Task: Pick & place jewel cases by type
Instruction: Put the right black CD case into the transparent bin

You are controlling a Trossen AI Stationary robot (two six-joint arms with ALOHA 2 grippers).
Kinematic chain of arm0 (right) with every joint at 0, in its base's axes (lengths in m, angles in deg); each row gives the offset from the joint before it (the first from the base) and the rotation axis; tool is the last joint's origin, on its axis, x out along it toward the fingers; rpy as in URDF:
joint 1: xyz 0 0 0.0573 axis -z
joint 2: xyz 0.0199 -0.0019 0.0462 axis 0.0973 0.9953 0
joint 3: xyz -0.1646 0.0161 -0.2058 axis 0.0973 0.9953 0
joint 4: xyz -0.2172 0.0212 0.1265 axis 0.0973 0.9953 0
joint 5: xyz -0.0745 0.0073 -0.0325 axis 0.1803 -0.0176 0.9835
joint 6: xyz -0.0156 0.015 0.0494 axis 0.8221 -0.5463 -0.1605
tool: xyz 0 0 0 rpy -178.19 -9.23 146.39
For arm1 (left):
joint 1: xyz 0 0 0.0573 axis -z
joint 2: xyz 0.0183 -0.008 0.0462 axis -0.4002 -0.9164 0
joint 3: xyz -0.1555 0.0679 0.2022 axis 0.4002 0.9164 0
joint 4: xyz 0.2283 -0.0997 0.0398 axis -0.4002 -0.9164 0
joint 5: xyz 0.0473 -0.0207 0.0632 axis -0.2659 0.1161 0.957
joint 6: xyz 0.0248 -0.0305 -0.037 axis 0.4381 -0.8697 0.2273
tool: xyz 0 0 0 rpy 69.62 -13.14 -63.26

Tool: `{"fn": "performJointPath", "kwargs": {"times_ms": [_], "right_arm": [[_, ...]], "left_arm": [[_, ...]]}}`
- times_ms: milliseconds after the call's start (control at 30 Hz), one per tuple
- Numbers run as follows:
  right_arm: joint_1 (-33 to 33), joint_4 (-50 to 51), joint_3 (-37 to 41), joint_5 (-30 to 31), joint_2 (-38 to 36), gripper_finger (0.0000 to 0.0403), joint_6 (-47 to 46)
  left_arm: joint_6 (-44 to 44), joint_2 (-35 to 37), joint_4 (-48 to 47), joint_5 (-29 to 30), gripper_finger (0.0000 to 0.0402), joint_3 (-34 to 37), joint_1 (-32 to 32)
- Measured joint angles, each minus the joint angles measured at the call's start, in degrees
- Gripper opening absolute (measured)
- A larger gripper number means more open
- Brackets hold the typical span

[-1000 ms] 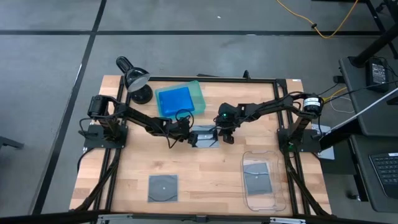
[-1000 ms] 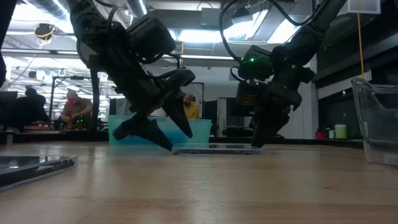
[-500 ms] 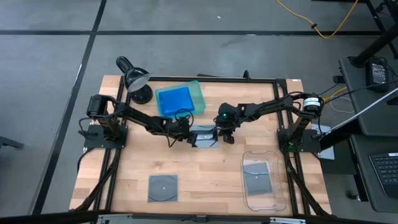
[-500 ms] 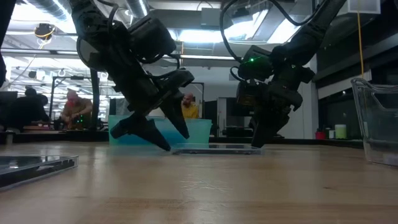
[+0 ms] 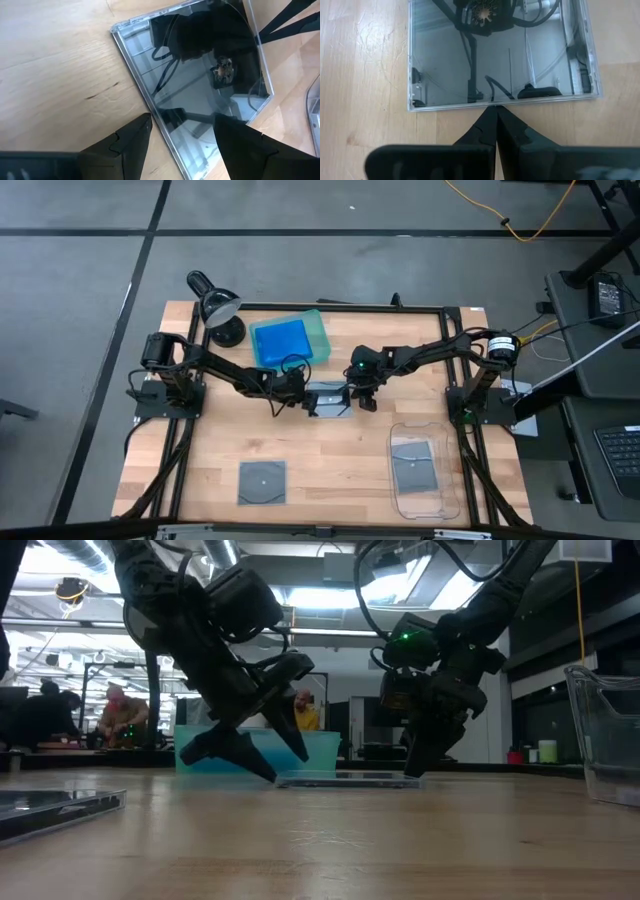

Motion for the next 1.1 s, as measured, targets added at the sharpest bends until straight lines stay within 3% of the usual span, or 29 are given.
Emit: {"fn": "performJointPath", "kwargs": {"times_ms": [467, 767, 1100], "right_arm": [[0.0, -0.52, 0.04, -0.13, -0.04, 0.0007, 1.13], [0.0, -0.52, 0.04, -0.14, -0.04, 0.0007, 1.61], [0.0, -0.55, 0.04, -0.08, -0.04, 0.0007, 1.73]], "left_arm": [[1.61, 0.06, 6.73, 2.56, 0.0204, 0.35, 0.03], [2.04, 3.18, 6.39, 4.86, 0.0177, 0.41, 0.14], [5.0, 8.75, 1.43, 6.92, 0.0175, -2.31, 0.35]]}}
